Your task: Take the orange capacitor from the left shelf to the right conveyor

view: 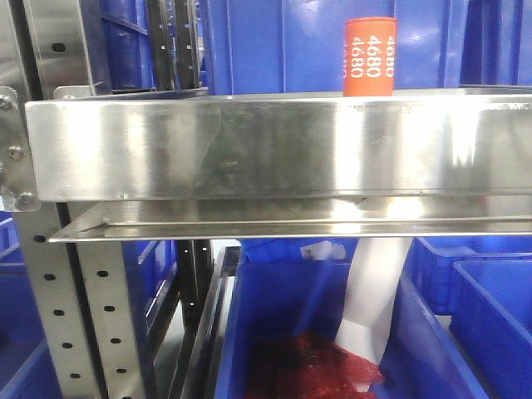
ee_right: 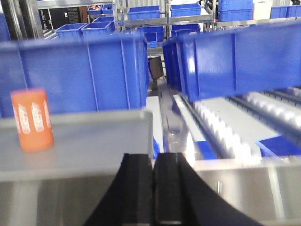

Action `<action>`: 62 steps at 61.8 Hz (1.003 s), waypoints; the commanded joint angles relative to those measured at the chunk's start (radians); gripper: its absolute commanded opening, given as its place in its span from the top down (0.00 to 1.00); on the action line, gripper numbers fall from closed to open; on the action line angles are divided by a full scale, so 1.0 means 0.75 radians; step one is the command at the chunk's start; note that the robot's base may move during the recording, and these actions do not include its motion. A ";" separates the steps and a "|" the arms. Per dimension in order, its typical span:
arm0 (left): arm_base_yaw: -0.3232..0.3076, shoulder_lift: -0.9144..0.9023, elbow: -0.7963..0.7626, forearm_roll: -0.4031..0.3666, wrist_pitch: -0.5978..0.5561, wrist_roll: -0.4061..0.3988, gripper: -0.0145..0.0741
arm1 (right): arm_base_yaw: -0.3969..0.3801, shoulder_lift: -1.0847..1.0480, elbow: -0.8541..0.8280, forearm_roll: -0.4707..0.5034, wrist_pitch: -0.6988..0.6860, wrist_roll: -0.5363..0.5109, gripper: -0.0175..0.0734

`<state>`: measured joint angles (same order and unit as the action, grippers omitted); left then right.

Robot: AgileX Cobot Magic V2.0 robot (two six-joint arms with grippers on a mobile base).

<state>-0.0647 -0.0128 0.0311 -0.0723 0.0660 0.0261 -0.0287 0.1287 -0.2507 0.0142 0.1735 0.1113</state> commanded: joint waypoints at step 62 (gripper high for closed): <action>-0.009 -0.014 -0.007 -0.002 -0.120 -0.002 0.98 | 0.550 1.628 -0.738 -0.019 -0.766 -0.009 0.12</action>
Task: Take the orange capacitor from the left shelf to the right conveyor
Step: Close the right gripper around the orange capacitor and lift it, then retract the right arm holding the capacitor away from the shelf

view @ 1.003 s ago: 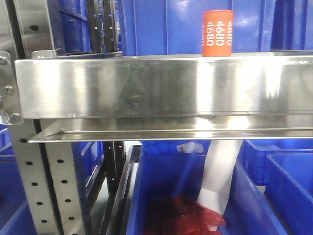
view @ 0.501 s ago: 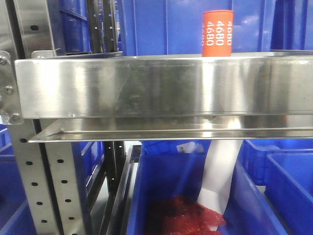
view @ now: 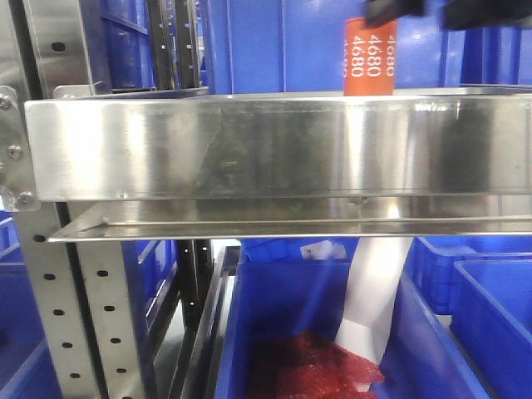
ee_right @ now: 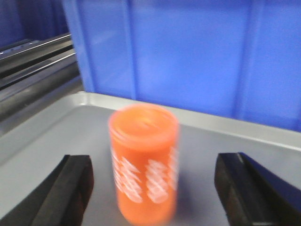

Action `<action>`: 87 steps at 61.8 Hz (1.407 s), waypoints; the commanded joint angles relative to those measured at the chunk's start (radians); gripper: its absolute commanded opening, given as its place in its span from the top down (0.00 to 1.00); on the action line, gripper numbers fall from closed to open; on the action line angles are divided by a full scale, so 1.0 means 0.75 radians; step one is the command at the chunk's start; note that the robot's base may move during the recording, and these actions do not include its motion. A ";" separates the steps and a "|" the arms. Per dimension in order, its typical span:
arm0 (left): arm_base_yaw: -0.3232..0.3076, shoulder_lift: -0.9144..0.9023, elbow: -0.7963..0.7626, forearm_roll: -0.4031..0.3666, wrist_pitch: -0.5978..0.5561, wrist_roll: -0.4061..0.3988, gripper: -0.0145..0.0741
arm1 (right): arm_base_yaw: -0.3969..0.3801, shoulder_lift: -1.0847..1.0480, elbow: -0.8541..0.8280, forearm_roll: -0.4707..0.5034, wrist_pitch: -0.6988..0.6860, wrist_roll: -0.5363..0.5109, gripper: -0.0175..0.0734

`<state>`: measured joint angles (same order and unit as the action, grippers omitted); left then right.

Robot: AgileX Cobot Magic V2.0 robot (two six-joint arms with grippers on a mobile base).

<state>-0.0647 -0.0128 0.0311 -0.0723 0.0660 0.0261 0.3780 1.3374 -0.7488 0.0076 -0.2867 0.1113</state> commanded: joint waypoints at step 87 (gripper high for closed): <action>-0.009 -0.014 -0.007 -0.002 -0.120 -0.002 0.98 | -0.292 -0.696 0.253 -0.173 0.280 -0.009 0.70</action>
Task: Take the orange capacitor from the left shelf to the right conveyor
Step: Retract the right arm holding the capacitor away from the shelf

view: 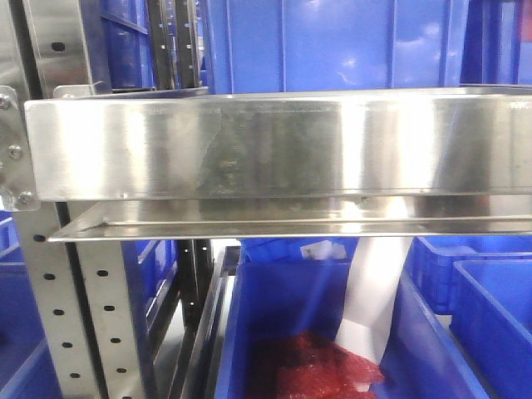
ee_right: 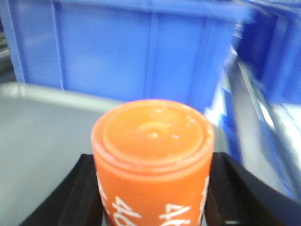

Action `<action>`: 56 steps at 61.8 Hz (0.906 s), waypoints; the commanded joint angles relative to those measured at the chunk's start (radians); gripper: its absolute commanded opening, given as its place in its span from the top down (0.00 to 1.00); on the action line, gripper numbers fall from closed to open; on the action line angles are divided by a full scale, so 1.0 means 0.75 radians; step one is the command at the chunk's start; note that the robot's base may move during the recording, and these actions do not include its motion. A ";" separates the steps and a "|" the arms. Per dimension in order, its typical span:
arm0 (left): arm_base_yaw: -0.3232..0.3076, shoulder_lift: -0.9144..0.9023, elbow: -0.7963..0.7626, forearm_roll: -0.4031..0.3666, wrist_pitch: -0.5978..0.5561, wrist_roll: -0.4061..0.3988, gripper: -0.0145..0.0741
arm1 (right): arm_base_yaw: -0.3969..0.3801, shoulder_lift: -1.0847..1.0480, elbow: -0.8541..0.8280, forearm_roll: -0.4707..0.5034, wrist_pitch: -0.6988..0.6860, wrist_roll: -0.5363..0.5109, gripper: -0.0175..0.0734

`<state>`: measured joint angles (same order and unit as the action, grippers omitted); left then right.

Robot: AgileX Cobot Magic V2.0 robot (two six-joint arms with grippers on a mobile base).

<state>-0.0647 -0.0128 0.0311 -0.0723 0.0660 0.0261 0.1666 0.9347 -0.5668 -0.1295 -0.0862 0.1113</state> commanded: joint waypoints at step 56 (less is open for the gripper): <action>-0.009 -0.014 -0.007 -0.002 -0.120 -0.002 0.98 | -0.010 -1.040 0.028 0.043 0.628 -0.009 0.70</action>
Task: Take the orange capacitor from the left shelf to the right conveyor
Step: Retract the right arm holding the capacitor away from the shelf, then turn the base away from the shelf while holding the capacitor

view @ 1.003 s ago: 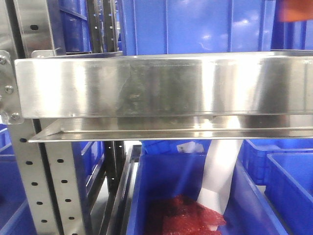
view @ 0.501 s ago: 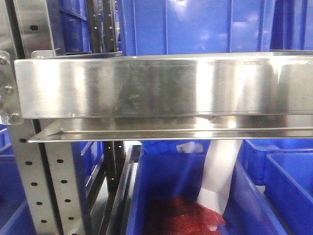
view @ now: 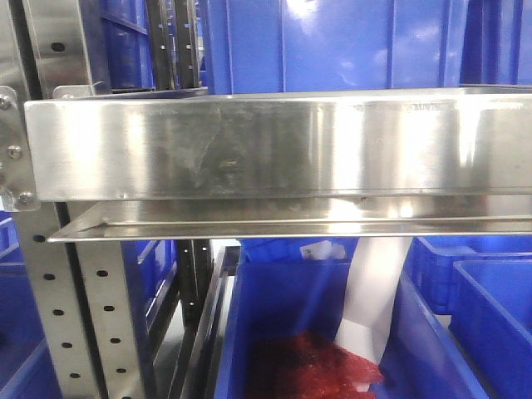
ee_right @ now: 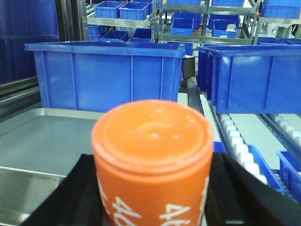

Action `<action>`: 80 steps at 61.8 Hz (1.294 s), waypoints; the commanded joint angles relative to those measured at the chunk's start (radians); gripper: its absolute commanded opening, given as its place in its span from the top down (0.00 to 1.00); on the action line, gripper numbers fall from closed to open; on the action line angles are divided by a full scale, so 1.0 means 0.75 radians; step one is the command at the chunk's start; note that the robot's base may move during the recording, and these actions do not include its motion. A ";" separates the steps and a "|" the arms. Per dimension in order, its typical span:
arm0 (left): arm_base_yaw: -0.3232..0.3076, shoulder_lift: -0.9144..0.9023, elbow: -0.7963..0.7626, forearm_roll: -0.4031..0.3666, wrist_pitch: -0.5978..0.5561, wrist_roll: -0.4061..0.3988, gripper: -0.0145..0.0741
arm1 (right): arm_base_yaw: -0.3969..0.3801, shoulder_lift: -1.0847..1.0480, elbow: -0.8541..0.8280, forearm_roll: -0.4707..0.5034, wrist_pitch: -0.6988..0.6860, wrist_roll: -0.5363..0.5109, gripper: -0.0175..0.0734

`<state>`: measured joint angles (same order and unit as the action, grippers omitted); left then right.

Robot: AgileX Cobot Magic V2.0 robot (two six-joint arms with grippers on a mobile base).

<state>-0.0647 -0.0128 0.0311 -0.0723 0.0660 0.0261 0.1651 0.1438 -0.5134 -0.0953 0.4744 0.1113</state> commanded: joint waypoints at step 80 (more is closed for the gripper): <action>-0.009 -0.014 -0.007 -0.002 -0.120 -0.002 0.98 | -0.008 0.014 -0.044 -0.002 -0.121 -0.009 0.70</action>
<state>-0.0647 -0.0128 0.0311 -0.0723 0.0660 0.0261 0.1651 0.1438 -0.5134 -0.0932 0.4784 0.1113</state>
